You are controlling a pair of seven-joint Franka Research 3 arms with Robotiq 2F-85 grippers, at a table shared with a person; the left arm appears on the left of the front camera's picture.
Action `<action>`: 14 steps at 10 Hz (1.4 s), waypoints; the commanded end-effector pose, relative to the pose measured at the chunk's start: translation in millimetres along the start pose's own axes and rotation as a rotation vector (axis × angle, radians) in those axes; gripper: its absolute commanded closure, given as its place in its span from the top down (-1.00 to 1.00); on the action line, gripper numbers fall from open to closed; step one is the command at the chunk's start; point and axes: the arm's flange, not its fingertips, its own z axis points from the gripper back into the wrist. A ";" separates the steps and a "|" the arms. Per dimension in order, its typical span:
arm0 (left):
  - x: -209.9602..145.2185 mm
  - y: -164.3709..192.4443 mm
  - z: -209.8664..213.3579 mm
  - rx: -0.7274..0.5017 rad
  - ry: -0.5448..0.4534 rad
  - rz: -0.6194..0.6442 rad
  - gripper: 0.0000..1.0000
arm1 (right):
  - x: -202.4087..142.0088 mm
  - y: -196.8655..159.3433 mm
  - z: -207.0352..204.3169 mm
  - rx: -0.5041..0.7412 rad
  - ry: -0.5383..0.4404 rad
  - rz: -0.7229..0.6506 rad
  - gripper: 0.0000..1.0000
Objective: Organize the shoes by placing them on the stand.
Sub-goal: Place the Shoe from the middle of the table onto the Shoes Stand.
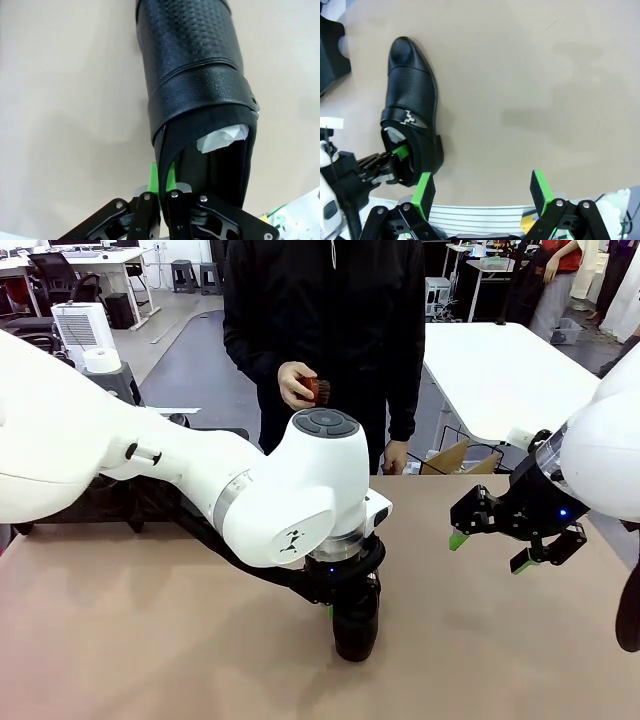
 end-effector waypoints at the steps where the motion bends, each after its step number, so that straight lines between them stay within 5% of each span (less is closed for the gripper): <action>1: -4.2 38.4 49.2 -0.037 -0.026 -0.029 -1.00 | 4.2 4.8 0.0 0.028 -0.001 -0.009 1.00; 4: 35.2 135.8 121.2 -0.030 -0.206 0.000 -1.00 | 4.2 4.8 0.0 0.028 -0.001 -0.009 1.00; 7: 78.1 204.3 144.7 -0.013 -0.295 0.071 -1.00 | 4.2 4.8 0.0 0.028 -0.001 -0.009 1.00; 8: 59.0 174.6 145.3 -0.014 -0.232 0.033 -1.00 | 4.2 4.8 0.0 0.028 -0.001 -0.009 1.00; 11: 70.7 199.1 145.7 -0.003 -0.242 0.049 -1.00 | 4.2 4.8 0.0 0.028 -0.001 -0.009 1.00; 14: 105.3 225.5 128.5 0.108 -0.496 0.059 -1.00 | 4.2 4.8 0.0 0.028 -0.001 -0.009 1.00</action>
